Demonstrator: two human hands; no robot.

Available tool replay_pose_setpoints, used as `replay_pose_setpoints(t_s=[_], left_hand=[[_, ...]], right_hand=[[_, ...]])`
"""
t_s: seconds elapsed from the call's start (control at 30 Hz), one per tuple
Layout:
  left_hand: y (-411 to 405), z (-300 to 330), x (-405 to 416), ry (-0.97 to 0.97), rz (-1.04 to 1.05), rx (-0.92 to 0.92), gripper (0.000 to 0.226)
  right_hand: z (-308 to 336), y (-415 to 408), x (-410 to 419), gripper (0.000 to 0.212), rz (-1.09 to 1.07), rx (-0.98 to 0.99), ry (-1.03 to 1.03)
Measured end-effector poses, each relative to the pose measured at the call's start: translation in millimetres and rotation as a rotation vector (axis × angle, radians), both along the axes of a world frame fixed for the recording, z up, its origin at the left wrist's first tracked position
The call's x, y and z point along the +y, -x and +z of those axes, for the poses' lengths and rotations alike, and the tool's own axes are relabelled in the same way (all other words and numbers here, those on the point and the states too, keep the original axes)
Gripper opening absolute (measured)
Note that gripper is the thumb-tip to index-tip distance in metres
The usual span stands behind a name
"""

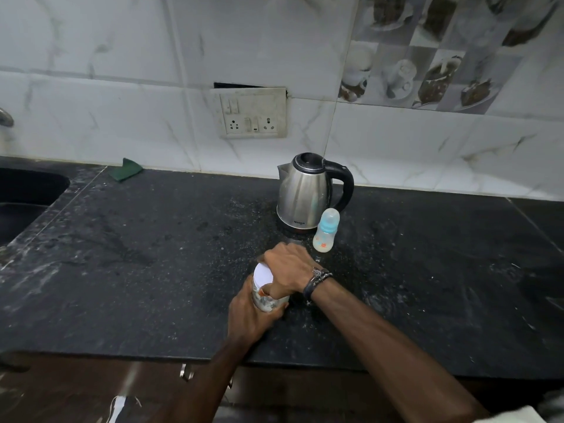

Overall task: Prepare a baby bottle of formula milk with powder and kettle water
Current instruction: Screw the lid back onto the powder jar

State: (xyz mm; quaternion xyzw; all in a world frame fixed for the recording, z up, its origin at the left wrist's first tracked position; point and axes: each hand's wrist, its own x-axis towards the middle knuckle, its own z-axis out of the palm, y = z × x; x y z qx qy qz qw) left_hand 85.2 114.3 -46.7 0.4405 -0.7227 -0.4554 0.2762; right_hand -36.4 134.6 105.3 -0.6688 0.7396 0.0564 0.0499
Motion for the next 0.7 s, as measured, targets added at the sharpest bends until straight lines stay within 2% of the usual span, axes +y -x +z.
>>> replay_pose_setpoints(t_s=[0.23,0.33,0.4,0.5,0.57,0.7], left_hand=[[0,4,0,0.054,-0.019,0.025,0.099],[-4,2,-2,0.059,-0.027,0.043,0.090],[-5,1,-3,0.056,-0.023,0.058,0.082],[2,5,-5,0.078,-0.033,0.105,0.091],[9,8,-11,0.084,-0.026,0.096,0.097],[28,18,-26,0.079,-0.077,-0.002,0.103]], right_hand=[[-10,4,16,0.056,-0.019,-0.006,0.094],[-22,7,27,0.066,-0.113,-0.101,0.122],[-37,7,38,0.067,-0.232,-0.243,0.227],[-64,11,51,0.058,-0.415,-0.447,0.498],[-77,16,58,0.049,-0.504,-0.489,0.632],[-92,26,68,0.041,-0.571,-0.458,0.681]])
